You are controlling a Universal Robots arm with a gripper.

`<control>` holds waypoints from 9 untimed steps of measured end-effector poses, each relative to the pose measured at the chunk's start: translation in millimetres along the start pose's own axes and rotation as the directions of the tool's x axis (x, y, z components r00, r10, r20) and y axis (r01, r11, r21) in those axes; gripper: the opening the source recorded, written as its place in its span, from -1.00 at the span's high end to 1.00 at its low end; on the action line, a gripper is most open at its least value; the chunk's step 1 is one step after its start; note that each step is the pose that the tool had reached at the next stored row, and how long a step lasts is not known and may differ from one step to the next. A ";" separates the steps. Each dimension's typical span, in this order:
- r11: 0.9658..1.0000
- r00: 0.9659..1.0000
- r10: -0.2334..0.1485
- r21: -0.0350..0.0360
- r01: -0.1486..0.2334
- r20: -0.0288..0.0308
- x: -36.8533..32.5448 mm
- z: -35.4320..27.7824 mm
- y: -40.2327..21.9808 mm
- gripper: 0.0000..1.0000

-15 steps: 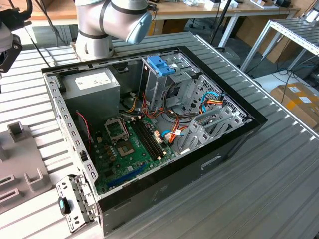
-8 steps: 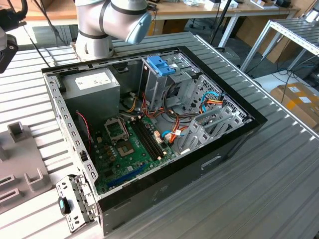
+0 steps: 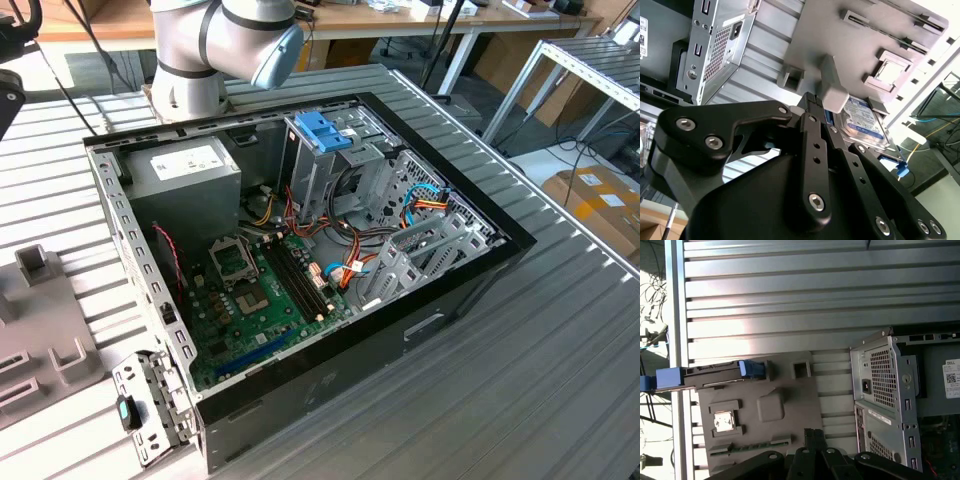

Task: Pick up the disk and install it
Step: 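Reach for the disk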

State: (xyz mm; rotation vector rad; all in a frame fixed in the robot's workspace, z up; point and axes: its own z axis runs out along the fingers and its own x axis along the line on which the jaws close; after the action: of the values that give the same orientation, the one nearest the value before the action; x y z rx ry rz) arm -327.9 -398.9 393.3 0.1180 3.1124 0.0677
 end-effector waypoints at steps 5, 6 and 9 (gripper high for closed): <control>1.000 1.000 0.000 0.000 0.000 0.000 4.0 -0.1 -0.3 0.79; 1.000 1.000 0.000 0.000 0.000 0.000 4.9 -0.2 -0.4 0.79; 1.000 1.000 0.000 0.000 0.000 0.000 7.0 -0.2 -0.5 0.79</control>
State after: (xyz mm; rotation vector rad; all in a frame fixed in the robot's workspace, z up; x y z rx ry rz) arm -334.9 -398.9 393.3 0.1179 3.1125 0.0677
